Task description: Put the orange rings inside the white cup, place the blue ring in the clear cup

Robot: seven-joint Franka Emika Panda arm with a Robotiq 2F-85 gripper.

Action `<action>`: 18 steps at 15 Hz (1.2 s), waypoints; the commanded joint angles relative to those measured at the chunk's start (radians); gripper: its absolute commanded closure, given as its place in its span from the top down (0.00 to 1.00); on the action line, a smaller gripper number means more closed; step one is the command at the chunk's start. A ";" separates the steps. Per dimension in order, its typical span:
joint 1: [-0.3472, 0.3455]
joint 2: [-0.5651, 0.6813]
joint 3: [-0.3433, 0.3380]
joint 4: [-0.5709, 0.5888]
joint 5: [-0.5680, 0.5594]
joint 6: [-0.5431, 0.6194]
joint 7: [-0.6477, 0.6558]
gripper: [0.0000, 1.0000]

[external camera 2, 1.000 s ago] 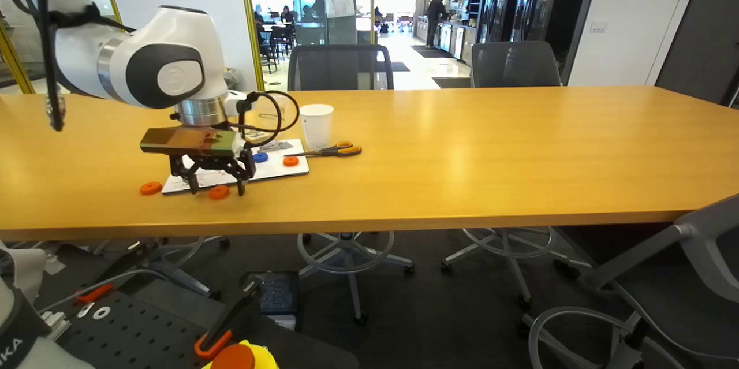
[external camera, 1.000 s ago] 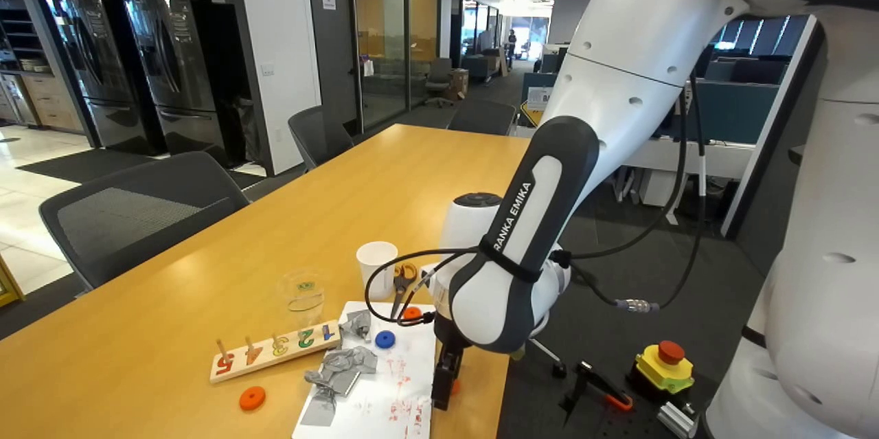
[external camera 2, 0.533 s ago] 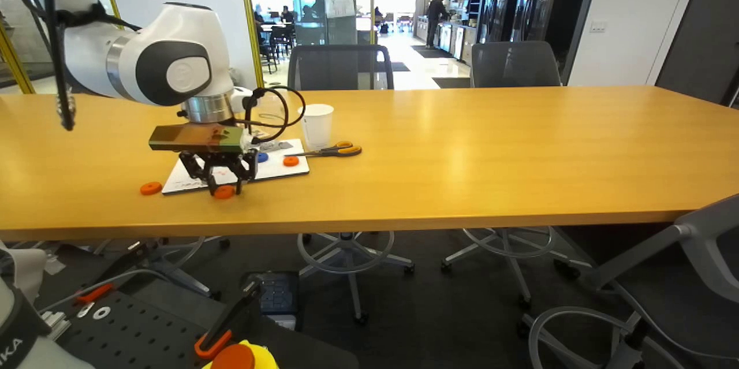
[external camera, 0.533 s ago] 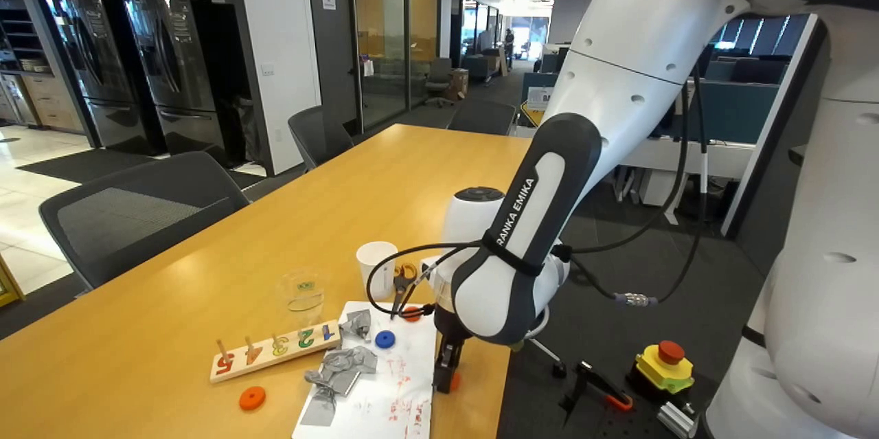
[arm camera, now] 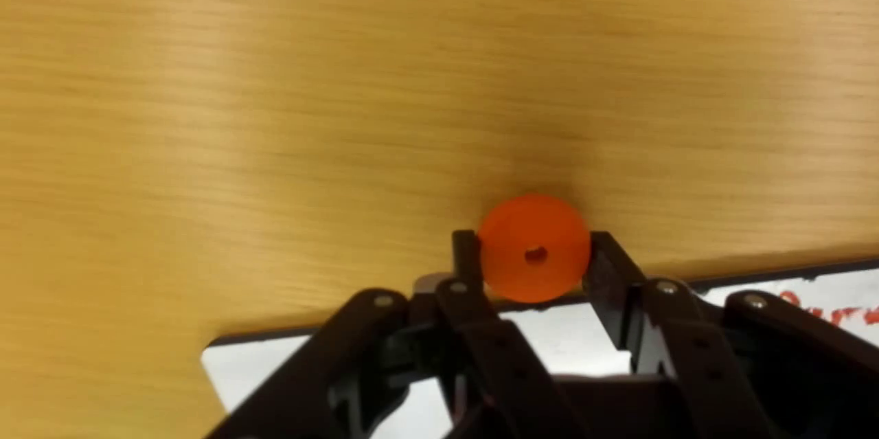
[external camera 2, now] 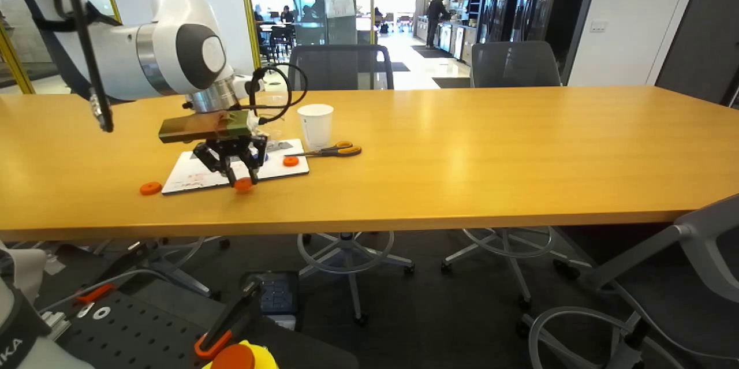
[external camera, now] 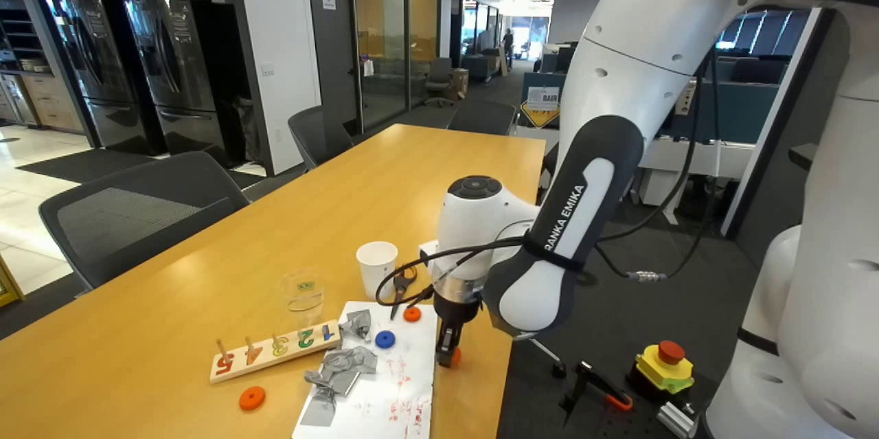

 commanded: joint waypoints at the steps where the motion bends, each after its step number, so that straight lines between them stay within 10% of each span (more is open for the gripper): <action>1: 0.045 -0.117 -0.047 0.062 -0.178 -0.104 0.200 0.17; 18: 0.037 0.267 -0.110 0.654 -0.414 -0.139 0.711 0.17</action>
